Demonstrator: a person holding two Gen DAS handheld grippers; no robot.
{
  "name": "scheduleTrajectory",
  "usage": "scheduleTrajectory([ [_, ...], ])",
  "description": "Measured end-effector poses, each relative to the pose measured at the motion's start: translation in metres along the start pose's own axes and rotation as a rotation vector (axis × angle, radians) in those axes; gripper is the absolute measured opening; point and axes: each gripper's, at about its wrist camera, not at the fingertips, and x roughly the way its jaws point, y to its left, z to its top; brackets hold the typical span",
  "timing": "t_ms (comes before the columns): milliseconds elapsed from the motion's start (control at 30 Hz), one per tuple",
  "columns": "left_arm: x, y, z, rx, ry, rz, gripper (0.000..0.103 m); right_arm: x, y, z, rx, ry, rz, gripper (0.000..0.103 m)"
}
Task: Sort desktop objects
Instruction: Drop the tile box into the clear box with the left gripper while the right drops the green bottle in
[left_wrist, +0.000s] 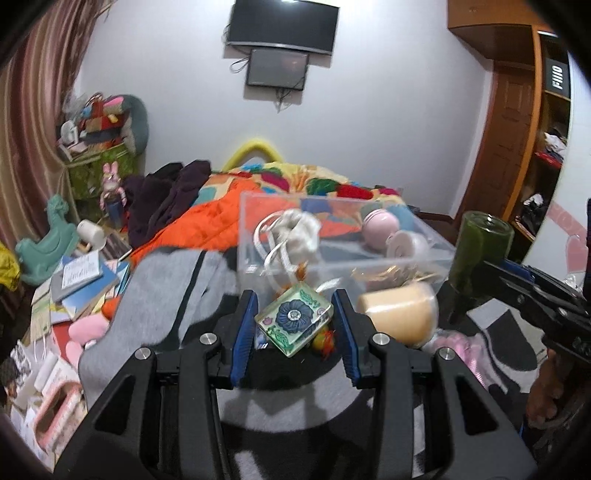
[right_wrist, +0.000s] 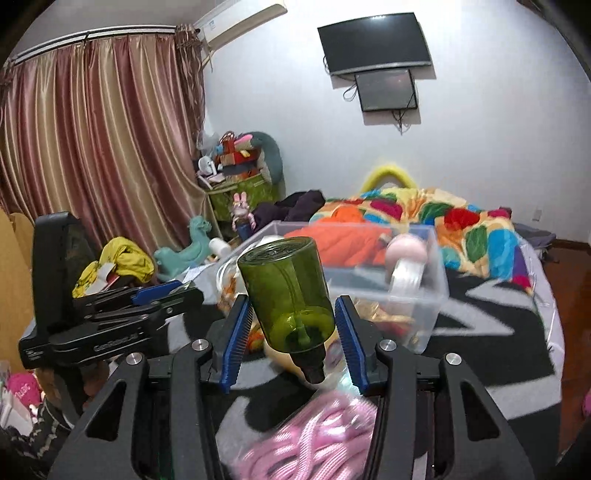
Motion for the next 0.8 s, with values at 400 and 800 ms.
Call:
scheduleTrajectory([
  [400, 0.034, -0.029, 0.060, 0.071, -0.013, -0.056, 0.041, 0.006, -0.018, 0.041, -0.034, -0.096, -0.087, 0.043],
  [800, 0.093, -0.035, 0.058, 0.091, 0.076, -0.016, 0.041, 0.059, -0.021, 0.028, -0.059, 0.015, -0.112, 0.043],
])
